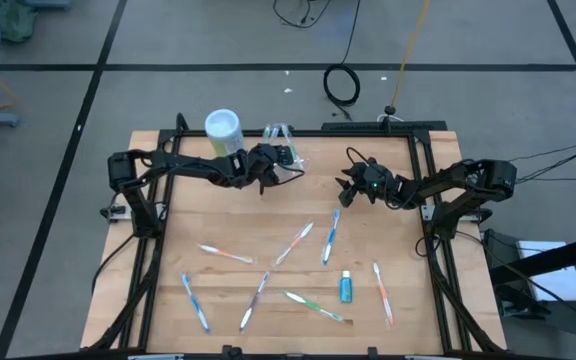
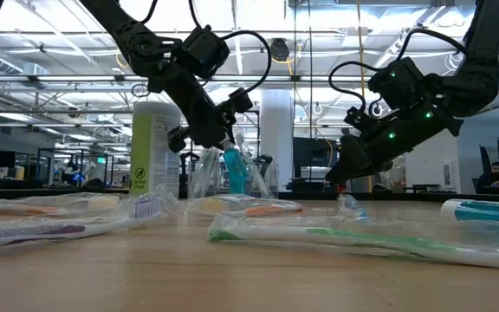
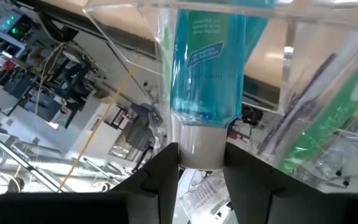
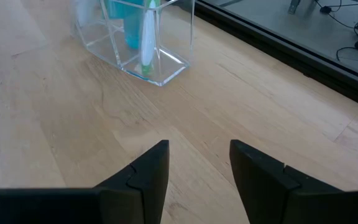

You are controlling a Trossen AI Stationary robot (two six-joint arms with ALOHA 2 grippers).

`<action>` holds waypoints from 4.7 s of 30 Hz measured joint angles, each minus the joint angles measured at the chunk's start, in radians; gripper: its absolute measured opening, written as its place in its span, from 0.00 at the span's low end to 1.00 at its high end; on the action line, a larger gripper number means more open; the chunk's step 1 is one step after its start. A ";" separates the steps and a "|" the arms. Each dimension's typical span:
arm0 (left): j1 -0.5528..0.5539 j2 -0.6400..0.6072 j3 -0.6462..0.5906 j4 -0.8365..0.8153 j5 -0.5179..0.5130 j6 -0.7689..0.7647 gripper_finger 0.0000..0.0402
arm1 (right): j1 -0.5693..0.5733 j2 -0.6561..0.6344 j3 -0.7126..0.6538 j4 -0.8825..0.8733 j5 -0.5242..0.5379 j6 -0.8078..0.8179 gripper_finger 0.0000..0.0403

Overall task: Pick & Place toothbrushing station
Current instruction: Put the left blue mouthwash into the transparent organizer, then put the top blue toothbrush into the transparent organizer

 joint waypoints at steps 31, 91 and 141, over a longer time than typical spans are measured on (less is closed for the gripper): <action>-0.032 -0.052 0.001 0.140 0.130 -0.913 0.32 | 0.000 0.000 0.000 0.025 0.000 0.006 0.40; -0.088 -0.522 -0.166 -0.290 0.479 -2.011 0.32 | 0.233 0.000 0.000 -0.149 -0.134 0.127 0.53; -0.126 -0.522 -0.165 -0.214 0.479 -1.989 0.32 | 0.184 -0.037 -0.181 0.039 -0.376 0.000 0.63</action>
